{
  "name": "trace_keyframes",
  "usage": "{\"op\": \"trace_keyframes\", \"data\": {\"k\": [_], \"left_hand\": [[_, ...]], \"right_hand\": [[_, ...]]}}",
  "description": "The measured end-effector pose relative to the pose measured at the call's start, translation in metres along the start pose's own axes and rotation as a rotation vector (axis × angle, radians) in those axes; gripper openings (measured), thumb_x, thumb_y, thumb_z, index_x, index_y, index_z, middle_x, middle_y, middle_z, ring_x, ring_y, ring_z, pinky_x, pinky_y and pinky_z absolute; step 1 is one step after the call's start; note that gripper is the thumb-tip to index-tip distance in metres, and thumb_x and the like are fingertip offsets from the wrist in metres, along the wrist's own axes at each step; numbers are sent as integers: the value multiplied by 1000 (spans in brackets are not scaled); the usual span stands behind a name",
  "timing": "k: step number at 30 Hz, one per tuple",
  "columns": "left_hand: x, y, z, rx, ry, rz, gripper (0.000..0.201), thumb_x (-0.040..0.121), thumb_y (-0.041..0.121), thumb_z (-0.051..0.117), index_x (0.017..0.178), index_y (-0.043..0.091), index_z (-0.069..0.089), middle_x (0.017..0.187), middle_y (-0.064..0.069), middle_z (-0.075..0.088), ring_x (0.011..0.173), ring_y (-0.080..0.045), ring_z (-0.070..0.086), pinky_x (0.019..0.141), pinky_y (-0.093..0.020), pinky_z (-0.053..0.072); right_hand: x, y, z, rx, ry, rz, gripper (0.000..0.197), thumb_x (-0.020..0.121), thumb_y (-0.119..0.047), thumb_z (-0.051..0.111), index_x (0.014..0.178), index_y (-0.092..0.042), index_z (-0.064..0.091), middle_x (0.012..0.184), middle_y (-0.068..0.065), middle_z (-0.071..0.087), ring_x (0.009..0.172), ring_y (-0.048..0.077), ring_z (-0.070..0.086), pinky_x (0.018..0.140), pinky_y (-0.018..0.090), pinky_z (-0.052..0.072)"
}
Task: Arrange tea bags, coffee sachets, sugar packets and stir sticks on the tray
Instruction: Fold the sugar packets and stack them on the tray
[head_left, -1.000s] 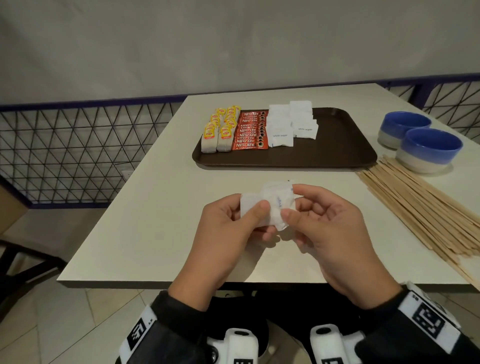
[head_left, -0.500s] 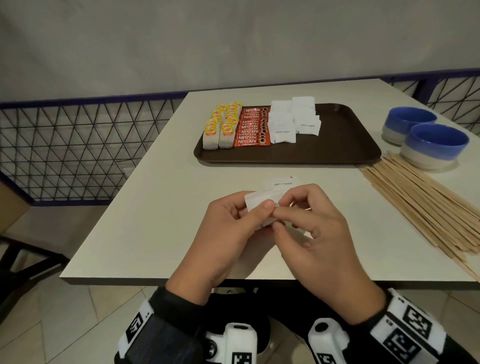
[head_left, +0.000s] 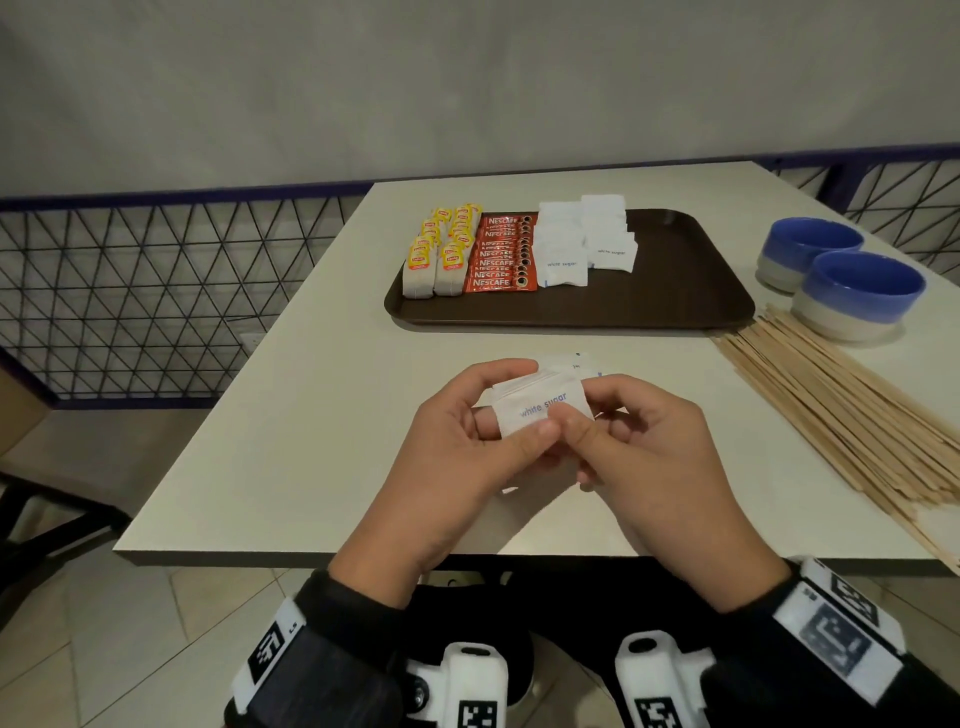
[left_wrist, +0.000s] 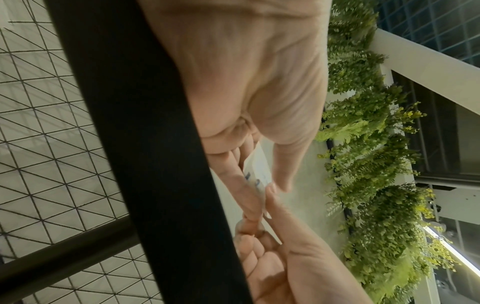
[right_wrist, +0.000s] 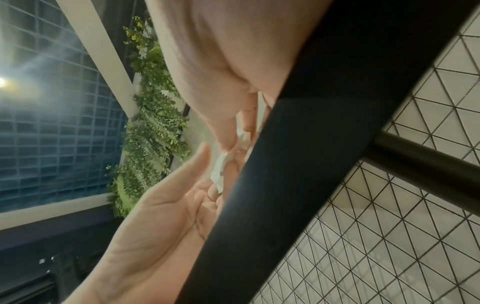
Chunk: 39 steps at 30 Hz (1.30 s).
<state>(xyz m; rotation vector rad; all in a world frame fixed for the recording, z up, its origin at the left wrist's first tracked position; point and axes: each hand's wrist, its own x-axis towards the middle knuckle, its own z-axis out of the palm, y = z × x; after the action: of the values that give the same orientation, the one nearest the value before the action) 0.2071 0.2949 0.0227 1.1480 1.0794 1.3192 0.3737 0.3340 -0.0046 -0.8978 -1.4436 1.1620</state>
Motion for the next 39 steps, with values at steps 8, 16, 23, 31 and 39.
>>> {"op": "trace_keyframes", "data": {"k": [8,16,23,31,39], "left_hand": [[-2,0,-1,22,-8,6,45,94,-6,62,133,15,59,106,-16,77,88,-32,73,84,-39,60],[-5,5,2,50,14,-15,44,95,2,64,133,24,56,101,-10,79,86,-32,76,75,-31,59],[-5,6,4,44,16,-14,46,94,0,64,132,23,55,98,-12,79,82,-29,76,72,-29,59],[-6,8,6,71,14,-18,45,95,-3,62,131,23,55,97,-11,79,81,-27,77,70,-26,59],[-4,3,9,227,-40,-23,49,94,0,65,131,31,54,99,-4,80,92,-26,76,92,-42,59]], "right_hand": [[2,-1,-4,126,-49,75,15,91,-24,76,103,-16,77,87,11,77,73,26,69,65,40,52],[2,0,-7,98,-41,78,17,85,-27,75,99,-18,77,86,19,74,74,49,66,64,42,51],[2,-2,-6,113,-48,84,20,84,-26,73,102,-18,78,85,19,75,78,52,67,67,43,51],[2,-5,-4,71,-19,80,21,80,-28,74,99,-19,77,88,20,74,82,53,68,70,50,58],[18,-43,-30,-362,-322,255,10,83,-11,78,82,-20,73,74,-1,71,64,10,61,64,33,52]]}}
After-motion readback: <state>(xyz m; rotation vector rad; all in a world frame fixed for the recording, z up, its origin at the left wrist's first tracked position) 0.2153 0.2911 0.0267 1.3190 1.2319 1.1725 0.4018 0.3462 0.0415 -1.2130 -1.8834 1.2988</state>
